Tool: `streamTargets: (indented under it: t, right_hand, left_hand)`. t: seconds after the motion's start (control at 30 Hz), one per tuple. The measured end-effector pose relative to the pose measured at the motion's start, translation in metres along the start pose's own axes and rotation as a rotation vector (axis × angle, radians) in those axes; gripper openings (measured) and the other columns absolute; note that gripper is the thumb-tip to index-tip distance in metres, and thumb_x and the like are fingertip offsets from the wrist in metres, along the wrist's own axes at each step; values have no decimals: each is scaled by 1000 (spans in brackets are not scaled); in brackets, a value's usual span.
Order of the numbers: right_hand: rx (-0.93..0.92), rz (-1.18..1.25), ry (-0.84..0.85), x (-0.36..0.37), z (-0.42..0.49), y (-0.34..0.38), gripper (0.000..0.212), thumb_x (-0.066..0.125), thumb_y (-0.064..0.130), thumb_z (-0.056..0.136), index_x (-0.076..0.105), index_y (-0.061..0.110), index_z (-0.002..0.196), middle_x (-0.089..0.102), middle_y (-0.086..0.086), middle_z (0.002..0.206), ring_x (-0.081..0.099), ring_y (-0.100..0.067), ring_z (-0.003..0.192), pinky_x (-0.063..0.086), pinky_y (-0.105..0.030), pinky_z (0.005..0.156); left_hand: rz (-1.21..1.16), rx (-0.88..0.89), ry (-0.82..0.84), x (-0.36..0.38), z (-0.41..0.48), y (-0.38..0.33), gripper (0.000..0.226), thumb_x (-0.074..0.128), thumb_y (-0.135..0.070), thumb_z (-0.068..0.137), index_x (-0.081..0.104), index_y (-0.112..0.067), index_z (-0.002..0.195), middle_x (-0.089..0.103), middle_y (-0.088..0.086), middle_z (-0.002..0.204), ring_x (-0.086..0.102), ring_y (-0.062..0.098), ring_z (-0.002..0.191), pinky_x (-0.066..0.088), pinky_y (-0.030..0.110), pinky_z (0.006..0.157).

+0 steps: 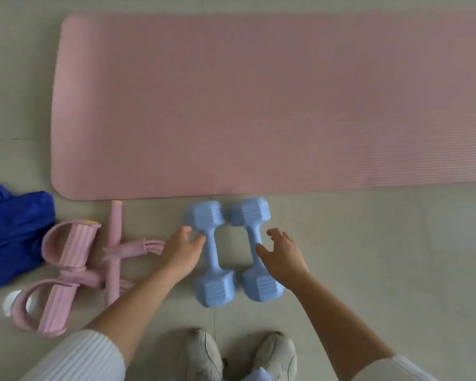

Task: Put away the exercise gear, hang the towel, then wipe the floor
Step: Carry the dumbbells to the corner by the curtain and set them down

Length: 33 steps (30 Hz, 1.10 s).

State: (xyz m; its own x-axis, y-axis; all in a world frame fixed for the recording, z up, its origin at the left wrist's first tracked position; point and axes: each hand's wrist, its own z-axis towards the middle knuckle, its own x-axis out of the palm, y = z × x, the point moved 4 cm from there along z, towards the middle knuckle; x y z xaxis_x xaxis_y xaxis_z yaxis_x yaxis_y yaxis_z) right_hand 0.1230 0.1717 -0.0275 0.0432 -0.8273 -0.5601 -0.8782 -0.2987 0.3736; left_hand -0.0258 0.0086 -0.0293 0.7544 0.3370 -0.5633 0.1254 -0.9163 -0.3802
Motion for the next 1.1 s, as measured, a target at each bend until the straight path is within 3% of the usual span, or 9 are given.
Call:
streamTargets:
  t: [0.1, 0.17, 0.3, 0.37, 0.47, 0.6, 0.73, 0.83, 1.1]
  right_hand:
    - [52, 148, 19, 27, 37, -16, 50, 54, 37, 92, 45, 15, 136, 53, -2, 128, 50, -20, 118, 39, -29, 87]
    - [81, 259, 51, 42, 56, -23, 39, 58, 35, 91, 54, 15, 123, 61, 2, 108, 58, -18, 95, 40, -26, 72]
    - [153, 457, 64, 52, 69, -29, 21, 58, 33, 91, 61, 12, 92, 59, -1, 78, 52, -14, 67, 41, -25, 59]
    - [172, 549, 147, 56, 70, -29, 27, 52, 35, 94, 56, 9, 87, 58, -7, 81, 52, -16, 67, 44, -25, 61]
    - [190, 613, 220, 56, 65, -26, 28, 50, 34, 97, 54, 6, 95, 59, -10, 85, 56, -16, 67, 48, -19, 55]
    - [206, 606, 180, 51, 46, -26, 30, 50, 32, 96, 56, 4, 106, 59, -7, 85, 57, -16, 72, 48, -23, 63]
    - [228, 677, 146, 22, -1, -21, 27, 50, 34, 96, 58, 8, 101, 61, -7, 84, 58, -19, 73, 51, -28, 72]
    - [276, 761, 111, -19, -58, -9, 24, 52, 35, 95, 58, 11, 96, 62, -7, 80, 60, -21, 72, 52, -36, 79]
    - [382, 1112, 47, -198, -276, 46, 20, 52, 30, 98, 54, 11, 93, 56, -11, 81, 56, -24, 71, 51, -34, 69]
  left_hand:
    - [-198, -53, 59, 32, 28, 25, 29, 55, -32, 92, 57, -9, 110, 63, 7, 105, 58, 25, 103, 42, 35, 85]
    - [-379, -87, 163, 59, 39, 39, 22, 57, -34, 91, 60, -13, 94, 64, 4, 91, 61, 24, 93, 46, 42, 87]
    - [-583, -155, 228, 76, 42, 50, 26, 56, -40, 91, 61, -15, 93, 68, 7, 92, 65, 25, 92, 49, 45, 89]
    - [-696, -194, 282, 79, 43, 46, 22, 52, -36, 94, 56, -14, 98, 63, 4, 86, 61, 21, 84, 49, 37, 79]
    - [-751, -233, 312, 80, 42, 37, 13, 46, -29, 98, 50, -16, 99, 53, 2, 80, 53, 15, 73, 44, 28, 66]
    - [-705, -209, 278, 74, 31, 31, 9, 48, -30, 97, 51, -22, 95, 55, 1, 85, 54, 17, 80, 46, 35, 80]
    - [-624, -152, 251, 48, -7, 13, 11, 51, -33, 95, 52, -22, 92, 60, 2, 90, 59, 19, 89, 45, 44, 97]
    - [-575, -103, 261, 13, -63, -21, 12, 53, -36, 94, 55, -25, 92, 63, 1, 90, 62, 20, 91, 46, 46, 99]
    - [-484, 65, 346, -113, -284, -175, 18, 49, -35, 96, 52, -17, 97, 60, 2, 87, 61, 20, 82, 49, 40, 89]
